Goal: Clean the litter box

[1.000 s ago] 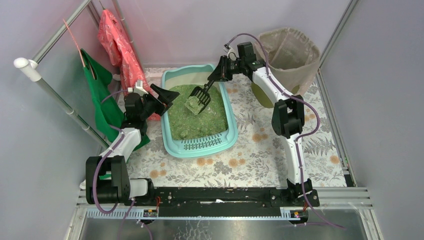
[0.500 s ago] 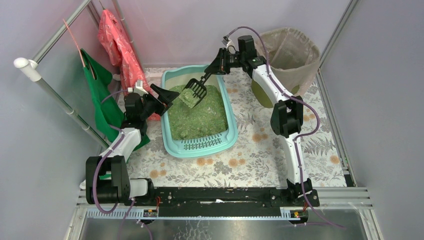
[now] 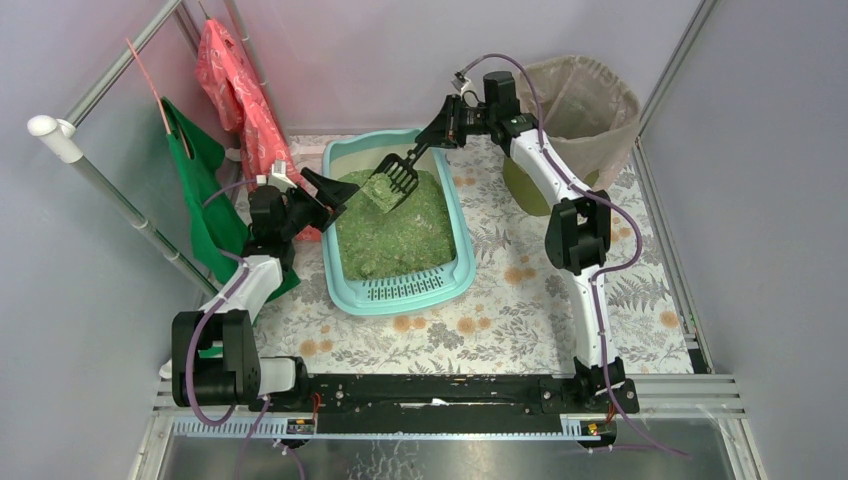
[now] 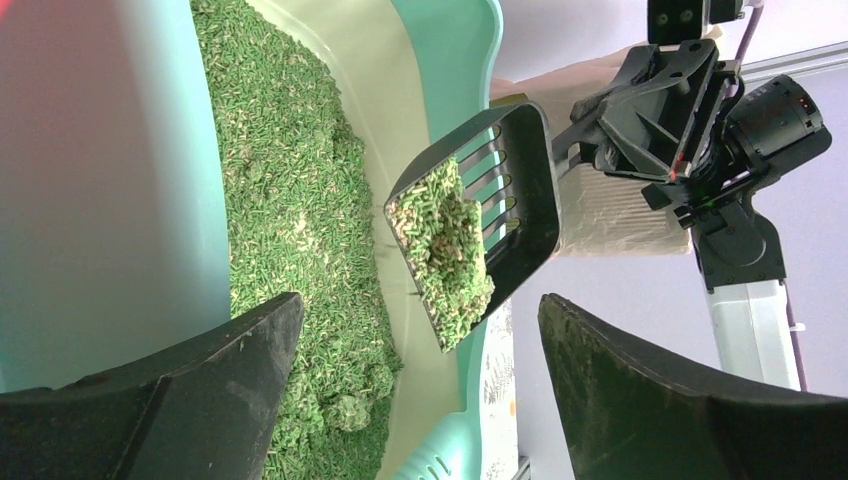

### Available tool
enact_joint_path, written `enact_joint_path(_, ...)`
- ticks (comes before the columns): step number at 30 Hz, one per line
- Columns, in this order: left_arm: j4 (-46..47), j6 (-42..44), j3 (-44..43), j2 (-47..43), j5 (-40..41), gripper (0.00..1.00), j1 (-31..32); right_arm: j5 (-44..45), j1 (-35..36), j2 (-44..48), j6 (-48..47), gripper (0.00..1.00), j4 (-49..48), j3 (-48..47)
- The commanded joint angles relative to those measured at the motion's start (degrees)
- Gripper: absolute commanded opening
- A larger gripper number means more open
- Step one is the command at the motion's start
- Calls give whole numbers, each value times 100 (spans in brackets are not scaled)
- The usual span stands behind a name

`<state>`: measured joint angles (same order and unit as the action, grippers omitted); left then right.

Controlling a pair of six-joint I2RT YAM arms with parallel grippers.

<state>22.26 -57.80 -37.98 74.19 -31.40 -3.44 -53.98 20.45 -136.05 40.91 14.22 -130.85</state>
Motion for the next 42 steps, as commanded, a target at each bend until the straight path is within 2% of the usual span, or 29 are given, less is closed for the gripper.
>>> enact_joint_path(1,-109,70,188,200,-26,96,-69,-200,-15,394,628,0,-1076,325)
enact_joint_path(4,-282,155,170,154,79,96,-69,-694,174,-64,779,0,-748,-384)
enact_joint_path(5,-214,129,175,175,49,96,-68,-642,133,-55,827,0,-845,-332)
enact_joint_path(8,-267,147,160,130,0,96,-67,-539,-107,178,1554,0,-2097,376)
enact_joint_path(11,-421,235,120,111,123,96,-68,-826,7,-134,1355,0,-1612,-124)
enact_joint_path(14,-254,126,129,184,-4,96,-66,-561,-123,-8,1533,0,-2066,274)
enact_joint_path(16,-365,187,107,146,58,96,-68,-856,-70,-275,1581,0,-1885,-109)
enact_joint_path(19,-450,241,56,132,81,96,-63,-678,-238,-136,2034,0,-2682,380)
enact_joint_path(22,-542,292,13,106,135,96,-67,-925,-146,-427,1728,0,-2074,-219)
enact_joint_path(25,-569,300,-19,94,114,96,-60,-586,-341,-120,1861,0,-2584,266)
enact_joint_path(28,-635,351,-12,53,214,96,-66,-920,-194,-386,1480,0,-1805,-369)
enact_joint_path(31,-562,280,-30,94,111,96,-62,-574,-323,-10,1766,0,-2604,491)
enact_joint_path(34,-627,341,-7,36,180,96,-65,-950,-142,-288,1414,0,-1889,-61)
enact_joint_path(35,-657,351,-21,46,188,96,-68,-852,-194,-188,1393,0,-1974,127)
enact_joint_path(37,-630,335,-24,48,118,96,-66,-501,-422,139,1787,0,-2729,781)
enact_joint_path(38,-634,340,-14,14,118,96,-64,-504,-448,148,1862,0,-2874,819)
enact_joint_path(41,-690,385,2,19,188,96,-65,-1110,-344,-287,1720,0,-2189,-61)
enact_joint_path(42,-652,344,-7,64,147,96,-61,-909,-430,-131,1919,0,-2497,188)
